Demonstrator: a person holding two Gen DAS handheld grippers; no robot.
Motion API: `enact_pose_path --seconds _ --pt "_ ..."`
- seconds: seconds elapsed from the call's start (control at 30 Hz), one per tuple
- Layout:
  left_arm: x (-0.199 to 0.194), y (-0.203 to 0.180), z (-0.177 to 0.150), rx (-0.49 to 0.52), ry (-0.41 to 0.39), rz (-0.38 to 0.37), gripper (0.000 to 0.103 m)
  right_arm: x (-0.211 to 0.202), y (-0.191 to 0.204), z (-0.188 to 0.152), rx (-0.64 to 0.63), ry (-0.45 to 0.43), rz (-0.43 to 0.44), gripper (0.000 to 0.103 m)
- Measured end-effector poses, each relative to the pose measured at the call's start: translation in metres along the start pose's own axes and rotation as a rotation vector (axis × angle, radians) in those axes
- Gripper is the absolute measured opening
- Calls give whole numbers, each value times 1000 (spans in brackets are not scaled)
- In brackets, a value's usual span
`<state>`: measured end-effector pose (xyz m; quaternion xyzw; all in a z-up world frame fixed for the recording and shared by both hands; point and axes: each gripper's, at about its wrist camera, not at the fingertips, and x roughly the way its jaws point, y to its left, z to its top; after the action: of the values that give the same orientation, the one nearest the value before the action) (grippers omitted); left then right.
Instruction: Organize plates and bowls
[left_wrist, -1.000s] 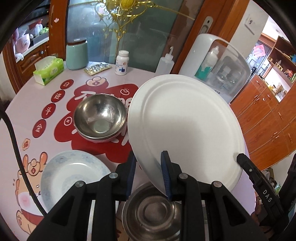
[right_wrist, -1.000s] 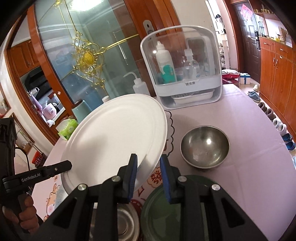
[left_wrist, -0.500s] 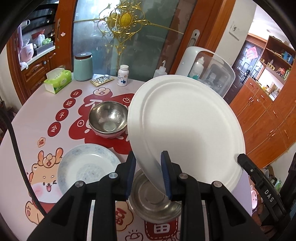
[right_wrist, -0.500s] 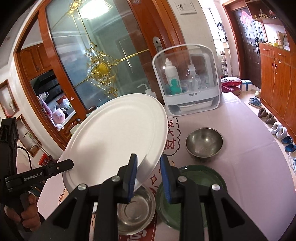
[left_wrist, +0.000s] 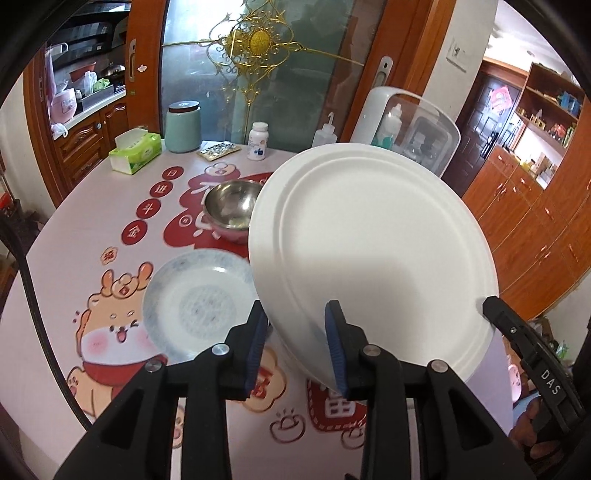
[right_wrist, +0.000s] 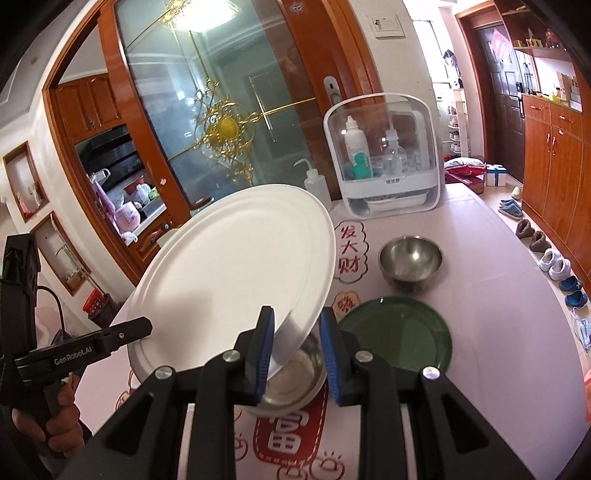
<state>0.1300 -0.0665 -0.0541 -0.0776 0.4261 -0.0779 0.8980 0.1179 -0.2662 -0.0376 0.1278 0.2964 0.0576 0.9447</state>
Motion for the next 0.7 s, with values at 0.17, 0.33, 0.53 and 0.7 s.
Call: enact_pose_path --seconds 0.17,0.33,0.53,0.7 --pt "-14 11 -20 30 23 -4 30 -13 13 -22 11 24 -19 25" --pt "-29 14 -44 143 22 60 31 -22 28 -45 28 54 -36 25" --pt "-34 24 -65 198 66 50 35 -31 41 -72 52 94 -72 25" --pt "-35 35 -81 221 108 21 35 -37 48 -94 78 121 -103 25"
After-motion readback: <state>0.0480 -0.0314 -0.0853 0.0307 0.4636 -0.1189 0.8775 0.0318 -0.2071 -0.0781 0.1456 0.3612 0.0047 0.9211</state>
